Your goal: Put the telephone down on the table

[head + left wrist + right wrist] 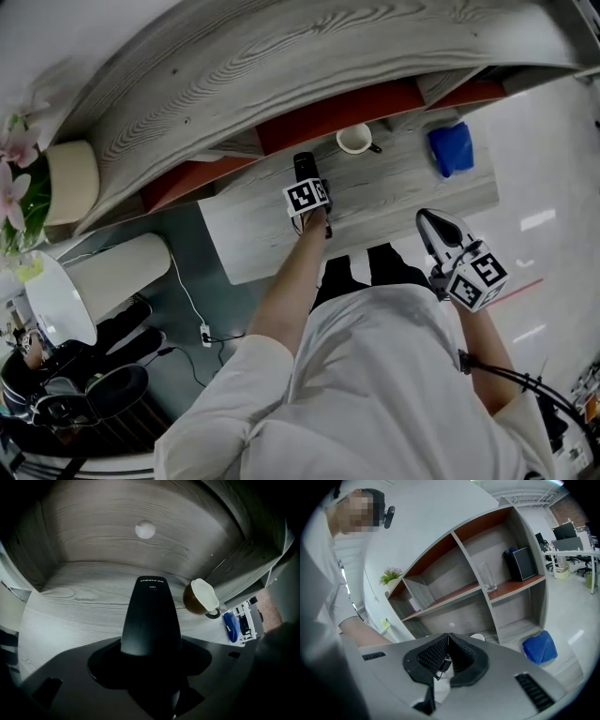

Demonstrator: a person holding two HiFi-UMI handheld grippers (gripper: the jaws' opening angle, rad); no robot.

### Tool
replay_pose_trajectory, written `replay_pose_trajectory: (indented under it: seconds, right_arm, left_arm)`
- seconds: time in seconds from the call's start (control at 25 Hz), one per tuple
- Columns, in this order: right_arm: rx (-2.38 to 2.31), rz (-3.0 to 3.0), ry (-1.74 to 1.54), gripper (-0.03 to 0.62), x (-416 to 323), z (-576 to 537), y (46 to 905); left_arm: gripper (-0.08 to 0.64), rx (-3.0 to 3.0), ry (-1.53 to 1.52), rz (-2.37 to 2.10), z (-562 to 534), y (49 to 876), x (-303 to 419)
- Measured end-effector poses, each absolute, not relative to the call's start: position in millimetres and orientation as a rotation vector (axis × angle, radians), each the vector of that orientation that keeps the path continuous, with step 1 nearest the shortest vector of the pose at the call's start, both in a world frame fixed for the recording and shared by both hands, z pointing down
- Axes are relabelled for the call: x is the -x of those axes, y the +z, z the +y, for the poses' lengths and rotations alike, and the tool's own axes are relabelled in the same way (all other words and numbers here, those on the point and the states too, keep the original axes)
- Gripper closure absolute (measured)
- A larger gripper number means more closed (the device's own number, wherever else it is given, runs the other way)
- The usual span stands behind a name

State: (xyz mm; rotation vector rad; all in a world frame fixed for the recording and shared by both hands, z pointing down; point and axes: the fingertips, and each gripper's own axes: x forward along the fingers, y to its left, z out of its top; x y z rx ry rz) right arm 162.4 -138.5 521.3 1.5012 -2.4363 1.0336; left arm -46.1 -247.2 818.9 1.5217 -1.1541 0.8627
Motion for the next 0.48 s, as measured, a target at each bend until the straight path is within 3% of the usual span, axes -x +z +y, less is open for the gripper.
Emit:
replay_pose_trajectory:
  seconds: [0.48]
  right_arm:
    - [-1.481, -2.428, 1.053, 0.575, -171, -140, 530]
  left_arm:
    - [0.270, -1.461, 0.950, -1.178, -244, 838, 40]
